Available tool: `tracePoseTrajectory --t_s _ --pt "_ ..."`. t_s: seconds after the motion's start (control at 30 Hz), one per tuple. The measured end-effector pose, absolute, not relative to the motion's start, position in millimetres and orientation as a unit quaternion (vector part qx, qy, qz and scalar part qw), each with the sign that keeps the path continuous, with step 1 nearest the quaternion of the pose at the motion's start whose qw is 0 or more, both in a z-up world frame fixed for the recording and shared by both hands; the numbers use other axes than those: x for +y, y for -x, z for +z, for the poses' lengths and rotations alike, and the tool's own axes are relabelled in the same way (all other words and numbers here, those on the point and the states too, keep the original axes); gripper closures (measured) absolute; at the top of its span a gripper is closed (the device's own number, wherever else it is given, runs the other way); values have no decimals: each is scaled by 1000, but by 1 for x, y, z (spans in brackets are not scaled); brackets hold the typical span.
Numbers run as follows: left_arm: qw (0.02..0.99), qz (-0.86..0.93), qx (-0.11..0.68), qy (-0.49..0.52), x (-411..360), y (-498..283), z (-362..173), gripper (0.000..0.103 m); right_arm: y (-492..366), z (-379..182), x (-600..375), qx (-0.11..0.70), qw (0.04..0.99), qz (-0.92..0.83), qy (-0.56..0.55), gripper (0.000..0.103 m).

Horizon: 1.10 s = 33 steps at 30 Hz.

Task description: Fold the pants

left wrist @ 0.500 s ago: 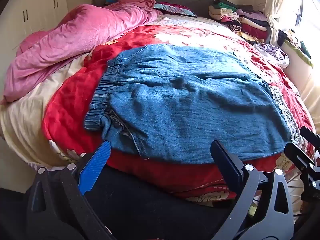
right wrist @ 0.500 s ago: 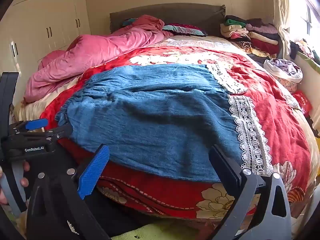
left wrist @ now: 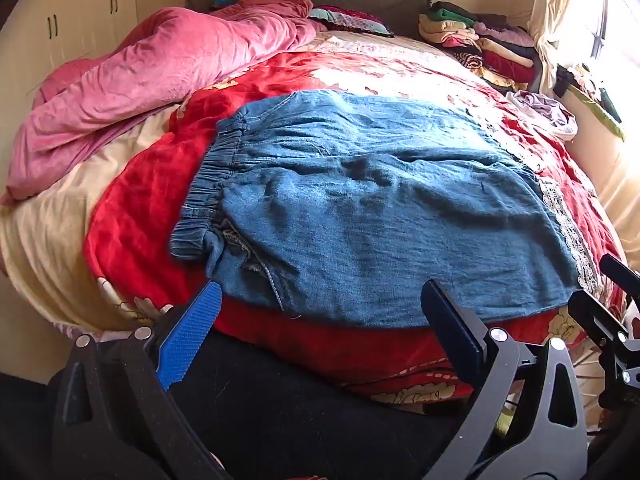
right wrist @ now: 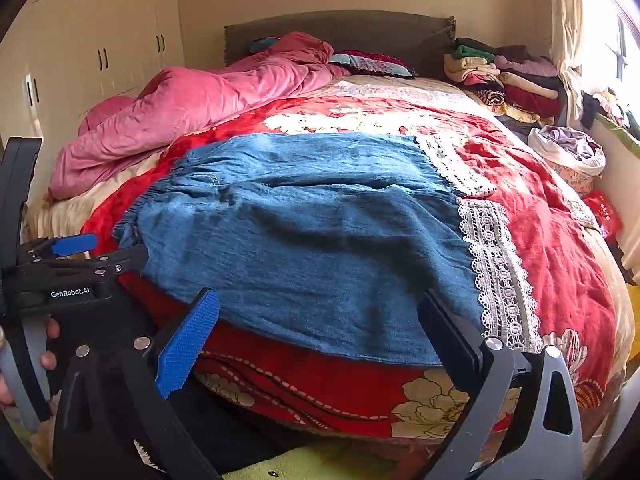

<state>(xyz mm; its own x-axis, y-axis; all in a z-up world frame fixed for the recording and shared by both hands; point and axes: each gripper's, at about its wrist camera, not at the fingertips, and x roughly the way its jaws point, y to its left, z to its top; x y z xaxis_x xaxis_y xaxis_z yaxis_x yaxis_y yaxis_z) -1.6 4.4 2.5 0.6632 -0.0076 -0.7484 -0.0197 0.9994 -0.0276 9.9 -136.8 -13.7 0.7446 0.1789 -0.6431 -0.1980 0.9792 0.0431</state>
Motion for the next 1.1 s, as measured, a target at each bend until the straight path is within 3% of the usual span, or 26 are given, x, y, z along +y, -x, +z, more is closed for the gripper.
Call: tracePoseTrajectory --t_s 1.1 --pt "912 -1 409 25 4 4 4 9 -8 -16 -132 342 934 102 19 4"
